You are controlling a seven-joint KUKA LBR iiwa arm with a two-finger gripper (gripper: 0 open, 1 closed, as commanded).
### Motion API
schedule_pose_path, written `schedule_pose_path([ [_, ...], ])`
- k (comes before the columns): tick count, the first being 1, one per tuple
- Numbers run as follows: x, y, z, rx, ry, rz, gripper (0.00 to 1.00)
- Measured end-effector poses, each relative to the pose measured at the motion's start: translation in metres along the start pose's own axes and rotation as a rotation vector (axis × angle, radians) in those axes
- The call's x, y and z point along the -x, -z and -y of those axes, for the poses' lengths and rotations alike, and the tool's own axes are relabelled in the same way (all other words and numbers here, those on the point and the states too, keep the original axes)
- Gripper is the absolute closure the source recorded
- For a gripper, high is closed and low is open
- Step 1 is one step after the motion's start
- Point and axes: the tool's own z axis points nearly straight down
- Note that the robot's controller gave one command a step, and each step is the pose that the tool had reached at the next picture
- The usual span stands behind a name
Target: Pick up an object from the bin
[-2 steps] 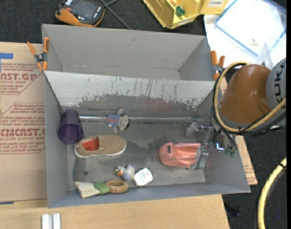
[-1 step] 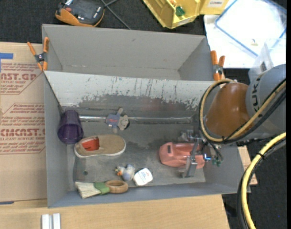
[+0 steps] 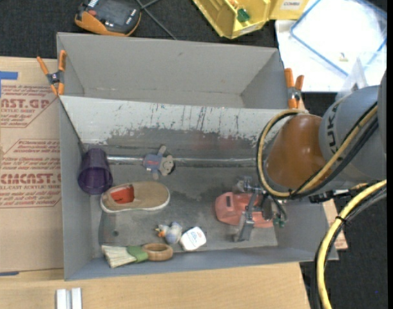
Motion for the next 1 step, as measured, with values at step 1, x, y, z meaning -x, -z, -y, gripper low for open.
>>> schedule_pose_path([
  [1,0.0090,-0.0005,0.0163,0.010,0.061,-0.005,1.00],
])
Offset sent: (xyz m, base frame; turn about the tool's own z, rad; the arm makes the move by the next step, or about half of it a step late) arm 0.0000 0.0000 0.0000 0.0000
